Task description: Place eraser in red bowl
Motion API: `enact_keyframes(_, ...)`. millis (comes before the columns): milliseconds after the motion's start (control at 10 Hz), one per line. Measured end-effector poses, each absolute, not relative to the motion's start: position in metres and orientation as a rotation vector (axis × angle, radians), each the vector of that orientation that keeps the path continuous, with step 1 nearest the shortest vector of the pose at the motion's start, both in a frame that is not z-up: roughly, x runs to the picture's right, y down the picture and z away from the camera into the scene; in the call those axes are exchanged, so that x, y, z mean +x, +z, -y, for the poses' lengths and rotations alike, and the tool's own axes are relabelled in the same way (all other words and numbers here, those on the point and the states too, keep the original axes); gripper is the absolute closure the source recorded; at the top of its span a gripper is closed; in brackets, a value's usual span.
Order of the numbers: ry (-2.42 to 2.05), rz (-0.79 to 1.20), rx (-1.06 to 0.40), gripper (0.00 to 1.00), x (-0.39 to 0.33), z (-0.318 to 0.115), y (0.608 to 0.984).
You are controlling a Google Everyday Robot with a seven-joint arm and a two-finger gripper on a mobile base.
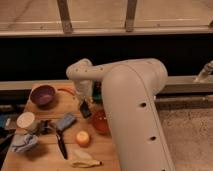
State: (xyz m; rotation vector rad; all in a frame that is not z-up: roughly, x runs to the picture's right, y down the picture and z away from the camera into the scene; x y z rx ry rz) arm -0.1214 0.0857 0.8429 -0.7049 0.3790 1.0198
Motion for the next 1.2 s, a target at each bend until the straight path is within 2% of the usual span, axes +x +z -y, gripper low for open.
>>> enact_keyframes(300,1.037,-0.327,-0.629,1.00,-0.105,-0.037,0.813)
enact_keyframes(500,1.072,-0.291,-0.601,1.00,-0.079,-0.022,0.795)
enact_keyframes(800,1.143,-0.270,-0.608,1.00,-0.031,-0.040,0.781)
enact_keyframes(1200,1.200,-0.290,-0.689,1.00,-0.022,-0.091,0.788)
